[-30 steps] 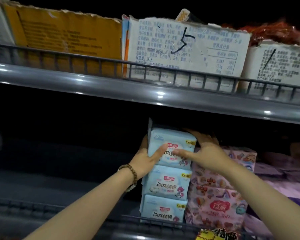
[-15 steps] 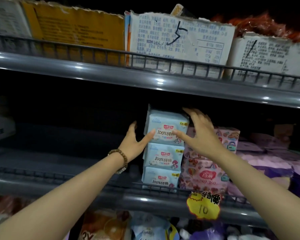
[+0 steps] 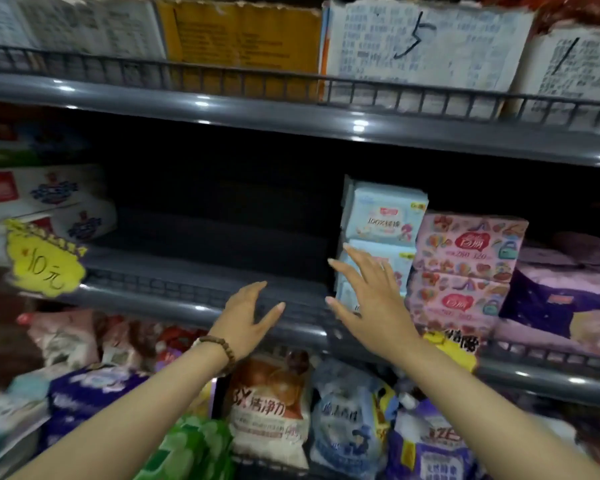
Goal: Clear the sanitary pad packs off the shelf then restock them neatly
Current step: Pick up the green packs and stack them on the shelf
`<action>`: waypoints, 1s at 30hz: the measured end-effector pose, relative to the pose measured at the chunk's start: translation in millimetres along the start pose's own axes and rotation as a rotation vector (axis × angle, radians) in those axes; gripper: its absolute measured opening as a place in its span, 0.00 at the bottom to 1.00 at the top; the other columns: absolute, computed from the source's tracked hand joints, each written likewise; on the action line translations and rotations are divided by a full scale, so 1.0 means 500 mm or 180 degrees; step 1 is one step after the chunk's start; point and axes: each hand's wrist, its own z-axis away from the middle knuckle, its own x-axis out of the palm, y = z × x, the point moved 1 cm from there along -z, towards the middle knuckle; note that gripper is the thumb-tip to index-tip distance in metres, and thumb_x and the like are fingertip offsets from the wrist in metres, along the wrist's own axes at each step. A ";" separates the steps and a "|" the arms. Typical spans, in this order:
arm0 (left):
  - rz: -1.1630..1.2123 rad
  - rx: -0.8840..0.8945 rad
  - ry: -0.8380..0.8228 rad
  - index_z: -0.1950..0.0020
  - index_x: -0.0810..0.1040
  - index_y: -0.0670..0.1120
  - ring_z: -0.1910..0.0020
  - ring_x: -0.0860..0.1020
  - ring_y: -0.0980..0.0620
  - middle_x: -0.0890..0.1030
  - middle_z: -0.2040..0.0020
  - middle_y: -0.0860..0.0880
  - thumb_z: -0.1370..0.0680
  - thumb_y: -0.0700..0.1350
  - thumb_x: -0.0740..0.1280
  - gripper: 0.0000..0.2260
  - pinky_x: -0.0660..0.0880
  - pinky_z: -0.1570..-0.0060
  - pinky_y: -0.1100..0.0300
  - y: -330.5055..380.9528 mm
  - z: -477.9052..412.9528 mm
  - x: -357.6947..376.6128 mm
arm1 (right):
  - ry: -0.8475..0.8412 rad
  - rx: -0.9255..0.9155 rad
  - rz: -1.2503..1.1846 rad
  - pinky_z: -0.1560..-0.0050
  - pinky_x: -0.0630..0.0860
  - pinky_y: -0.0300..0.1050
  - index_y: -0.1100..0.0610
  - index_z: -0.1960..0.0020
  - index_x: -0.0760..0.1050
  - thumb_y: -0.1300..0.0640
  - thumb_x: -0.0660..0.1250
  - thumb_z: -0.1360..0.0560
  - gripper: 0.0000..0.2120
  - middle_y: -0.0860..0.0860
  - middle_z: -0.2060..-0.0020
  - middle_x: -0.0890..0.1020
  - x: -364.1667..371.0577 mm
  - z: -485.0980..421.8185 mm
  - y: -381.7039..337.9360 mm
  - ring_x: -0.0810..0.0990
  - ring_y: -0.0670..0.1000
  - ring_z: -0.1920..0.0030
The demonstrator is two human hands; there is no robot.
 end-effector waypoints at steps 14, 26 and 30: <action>-0.0502 -0.1718 -0.0671 0.26 0.59 0.42 0.29 0.64 0.45 0.64 0.26 0.43 0.21 0.58 0.59 0.29 0.62 0.31 0.56 -0.412 0.279 -0.028 | -0.2095 0.2243 -0.3290 0.37 0.69 0.38 0.51 0.30 0.65 0.34 0.71 0.36 0.40 0.49 0.31 0.70 0.441 0.255 -0.260 0.72 0.47 0.35; 0.1153 -0.1547 -0.0491 0.38 0.68 0.53 0.53 0.80 0.57 0.79 0.45 0.53 0.23 0.50 0.67 0.16 0.79 0.54 0.61 -0.451 0.179 -0.022 | -0.1107 0.3436 -0.4329 0.44 0.74 0.45 0.48 0.33 0.67 0.45 0.72 0.32 0.30 0.47 0.42 0.78 0.547 0.184 -0.327 0.78 0.50 0.42; 0.1630 -0.2032 -0.0888 0.37 0.68 0.54 0.50 0.80 0.58 0.79 0.45 0.55 0.27 0.48 0.72 0.21 0.79 0.52 0.62 -0.491 0.152 -0.019 | -0.1134 0.3566 -0.4308 0.49 0.77 0.44 0.46 0.39 0.71 0.45 0.74 0.33 0.24 0.45 0.45 0.79 0.575 0.144 -0.308 0.78 0.46 0.47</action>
